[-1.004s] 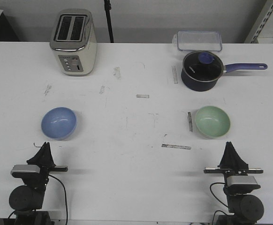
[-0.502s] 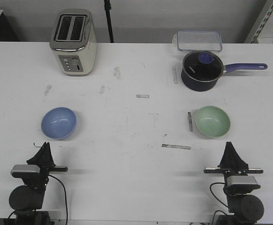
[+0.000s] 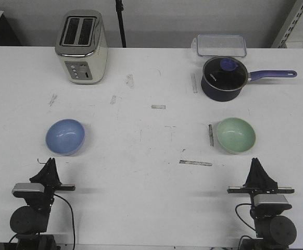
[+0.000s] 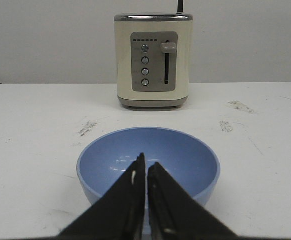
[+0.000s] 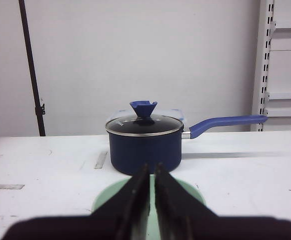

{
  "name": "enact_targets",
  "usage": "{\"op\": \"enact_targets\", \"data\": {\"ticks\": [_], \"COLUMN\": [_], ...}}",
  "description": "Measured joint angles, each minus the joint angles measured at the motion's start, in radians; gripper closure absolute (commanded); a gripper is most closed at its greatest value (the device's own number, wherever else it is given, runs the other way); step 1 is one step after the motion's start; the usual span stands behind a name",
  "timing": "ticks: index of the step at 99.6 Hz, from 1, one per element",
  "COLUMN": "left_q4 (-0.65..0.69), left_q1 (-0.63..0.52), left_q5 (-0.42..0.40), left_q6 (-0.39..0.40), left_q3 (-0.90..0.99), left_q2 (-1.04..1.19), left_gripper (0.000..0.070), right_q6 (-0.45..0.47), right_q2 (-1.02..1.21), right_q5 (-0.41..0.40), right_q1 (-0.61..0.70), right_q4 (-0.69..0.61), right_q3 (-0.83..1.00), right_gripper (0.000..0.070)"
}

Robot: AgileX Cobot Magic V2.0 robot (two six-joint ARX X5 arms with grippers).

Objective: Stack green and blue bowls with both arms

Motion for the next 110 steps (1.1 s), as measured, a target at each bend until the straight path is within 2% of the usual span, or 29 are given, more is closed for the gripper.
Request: {"op": "enact_targets", "data": {"ticks": [33,67,94,110], "left_q4": [0.000,0.000,0.000,0.000], "left_q1": [0.000,0.000,0.000,0.000], "left_q5": [0.000,0.000,0.000,0.000], "left_q6": [0.000,0.000,0.000,0.000], "left_q3": [0.000,0.000,0.000,0.000], "left_q2": [0.000,0.000,0.000,0.000], "left_gripper": [0.0698,0.0698,0.0698,0.0698], "right_q6": [0.000,0.038,0.044,0.045], "right_q2": [0.114,0.463,0.726,0.884], "right_q5": [0.003,0.001,0.002,0.002], "right_q1": [0.000,0.000,0.000,0.000], "right_q4": [-0.208,-0.317,-0.471,-0.622], "right_q3": [0.192,0.480,0.680,0.819], "right_gripper": [0.0690,0.0690,0.0690,0.0690]}}
